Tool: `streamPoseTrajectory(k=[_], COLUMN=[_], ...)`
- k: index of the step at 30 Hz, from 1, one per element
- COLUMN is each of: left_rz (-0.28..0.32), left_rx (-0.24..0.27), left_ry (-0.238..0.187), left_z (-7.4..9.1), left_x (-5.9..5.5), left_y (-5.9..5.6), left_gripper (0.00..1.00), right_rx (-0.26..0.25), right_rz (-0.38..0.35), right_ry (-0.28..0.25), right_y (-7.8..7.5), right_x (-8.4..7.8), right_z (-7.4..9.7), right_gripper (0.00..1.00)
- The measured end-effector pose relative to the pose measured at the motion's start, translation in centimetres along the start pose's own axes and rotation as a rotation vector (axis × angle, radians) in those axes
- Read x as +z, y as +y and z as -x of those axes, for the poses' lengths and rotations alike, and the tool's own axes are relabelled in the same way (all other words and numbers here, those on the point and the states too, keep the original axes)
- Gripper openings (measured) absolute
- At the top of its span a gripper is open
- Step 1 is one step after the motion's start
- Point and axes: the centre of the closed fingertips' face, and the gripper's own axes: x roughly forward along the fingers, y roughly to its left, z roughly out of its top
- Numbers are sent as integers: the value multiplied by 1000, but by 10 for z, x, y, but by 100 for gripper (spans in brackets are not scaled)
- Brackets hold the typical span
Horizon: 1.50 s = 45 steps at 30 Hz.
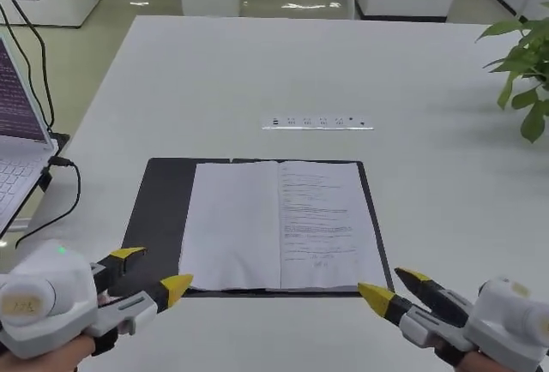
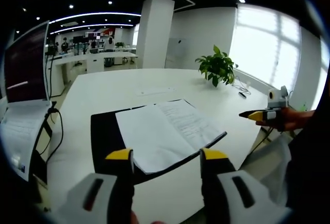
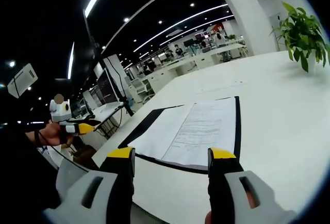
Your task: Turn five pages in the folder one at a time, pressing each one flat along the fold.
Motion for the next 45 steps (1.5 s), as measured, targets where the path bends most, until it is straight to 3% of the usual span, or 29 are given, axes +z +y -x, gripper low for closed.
streamPoseTrajectory(k=[6, 9, 15, 20, 25, 36, 45], left_rz=[40, 32, 27, 24, 10, -46, -74], left_rx=[8, 20, 29, 24, -27, -128, -186], left_ry=[1, 18, 29, 36, 71, 103, 131], left_z=[5, 6, 2, -6, -21, -67, -100], left_x=[-9, -12, -13, -11, -12, 1, 3], left_y=[0, 2, 2, -5, -23, -65, -83], left_gripper=[60, 62, 64, 66, 65, 65, 66], right_rx=[-11, -10, -11, 0, 4, 35, 58], right_rz=[-19, -12, -19, -29, -52, -65, -60], right_ry=[17, 31, 21, 20, 2, 3, 27], right_y=[0, -1, -3, -1, -2, 2, 4], right_x=[-14, -16, -12, -15, -13, -15, -20], right_z=[7, 7, 6, 7, 9, 9, 7], right_gripper=[61, 63, 63, 61, 60, 59, 59])
